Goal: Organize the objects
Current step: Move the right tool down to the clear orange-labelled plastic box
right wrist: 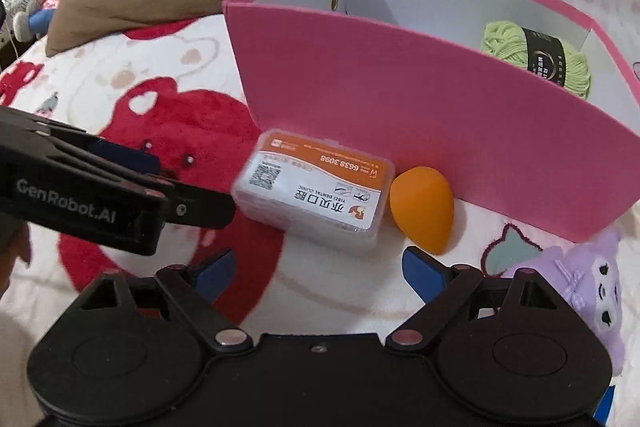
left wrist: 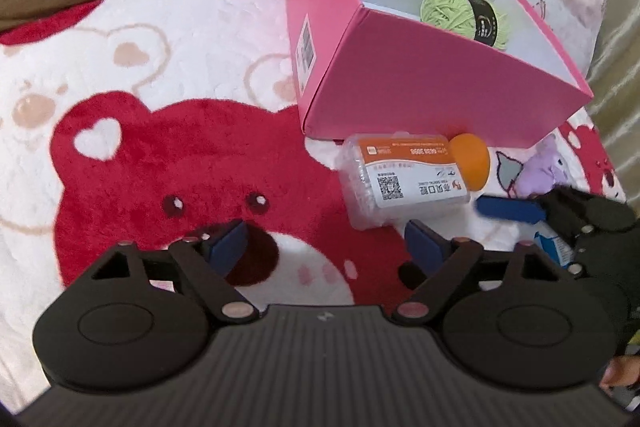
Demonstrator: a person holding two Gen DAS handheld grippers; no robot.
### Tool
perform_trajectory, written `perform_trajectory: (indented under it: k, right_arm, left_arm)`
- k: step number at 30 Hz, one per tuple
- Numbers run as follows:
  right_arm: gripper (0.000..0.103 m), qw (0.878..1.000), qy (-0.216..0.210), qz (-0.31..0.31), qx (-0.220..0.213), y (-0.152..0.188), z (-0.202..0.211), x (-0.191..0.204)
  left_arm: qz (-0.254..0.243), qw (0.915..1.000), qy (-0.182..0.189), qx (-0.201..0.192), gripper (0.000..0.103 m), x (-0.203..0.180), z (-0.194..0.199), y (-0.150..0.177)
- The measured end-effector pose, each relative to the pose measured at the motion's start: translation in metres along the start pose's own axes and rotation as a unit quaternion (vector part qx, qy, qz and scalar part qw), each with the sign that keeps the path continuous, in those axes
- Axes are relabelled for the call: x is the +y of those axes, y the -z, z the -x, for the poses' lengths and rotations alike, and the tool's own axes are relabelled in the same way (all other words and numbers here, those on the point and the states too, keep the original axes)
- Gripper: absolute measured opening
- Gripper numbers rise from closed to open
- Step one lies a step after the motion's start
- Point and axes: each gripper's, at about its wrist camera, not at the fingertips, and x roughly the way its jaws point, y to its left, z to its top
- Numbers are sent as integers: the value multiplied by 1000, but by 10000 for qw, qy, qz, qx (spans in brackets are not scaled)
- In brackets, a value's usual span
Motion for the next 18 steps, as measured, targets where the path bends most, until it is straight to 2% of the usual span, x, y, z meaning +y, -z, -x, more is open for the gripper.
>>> perform_trajectory:
  k: [7, 11, 14, 18]
  right_arm:
    - [85, 9990, -315, -314, -94, 2, -9, -4]
    - [87, 9969, -404, -624, -238, -3, -14, -9]
    - [88, 9966, -427, -667, -234, -3, -19, -9]
    - [88, 9969, -414, -627, -226, -4, -19, -8]
  left_arm:
    - [175, 9993, 295, -161, 81, 1, -6, -5]
    - [211, 9994, 212, -164, 77, -1, -16, -6]
    - [338, 9988, 325, -171, 75, 1, -20, -8]
    - [550, 9963, 633, -211, 52, 5, -21, -12]
